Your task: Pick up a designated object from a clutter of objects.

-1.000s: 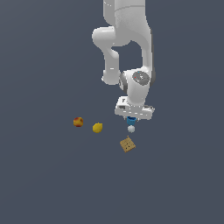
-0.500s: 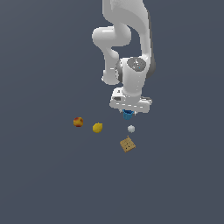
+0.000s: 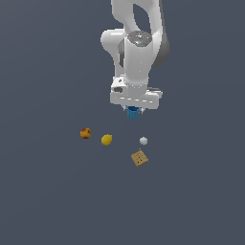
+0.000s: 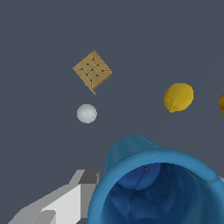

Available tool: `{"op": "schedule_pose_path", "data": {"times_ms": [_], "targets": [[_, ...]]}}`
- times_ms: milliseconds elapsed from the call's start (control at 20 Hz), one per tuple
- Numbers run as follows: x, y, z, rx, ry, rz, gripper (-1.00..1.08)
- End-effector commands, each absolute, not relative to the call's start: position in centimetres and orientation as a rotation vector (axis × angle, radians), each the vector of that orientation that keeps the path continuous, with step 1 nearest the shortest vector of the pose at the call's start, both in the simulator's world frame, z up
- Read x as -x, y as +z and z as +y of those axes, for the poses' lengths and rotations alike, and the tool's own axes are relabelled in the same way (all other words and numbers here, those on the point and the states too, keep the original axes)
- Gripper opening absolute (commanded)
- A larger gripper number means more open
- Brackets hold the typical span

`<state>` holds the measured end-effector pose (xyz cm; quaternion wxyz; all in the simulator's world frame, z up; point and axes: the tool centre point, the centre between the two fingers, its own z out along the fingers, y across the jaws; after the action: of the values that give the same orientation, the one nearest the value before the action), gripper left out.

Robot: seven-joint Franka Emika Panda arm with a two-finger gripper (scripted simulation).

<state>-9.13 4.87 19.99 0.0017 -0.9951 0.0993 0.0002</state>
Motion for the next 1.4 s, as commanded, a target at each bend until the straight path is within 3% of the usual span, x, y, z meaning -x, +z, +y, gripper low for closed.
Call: {"op": "schedule_pose_path", "data": {"times_ms": [0, 750, 1350], "targets": [[9.3, 22.3, 3.8, 3.121, 0.001, 0.311, -1.00], [9.6, 35.4, -2.3, 3.124, 0.001, 0.314, -1.00], [9.4, 40.2, -4.5, 3.126, 0.000, 0.315, -1.00]]}}
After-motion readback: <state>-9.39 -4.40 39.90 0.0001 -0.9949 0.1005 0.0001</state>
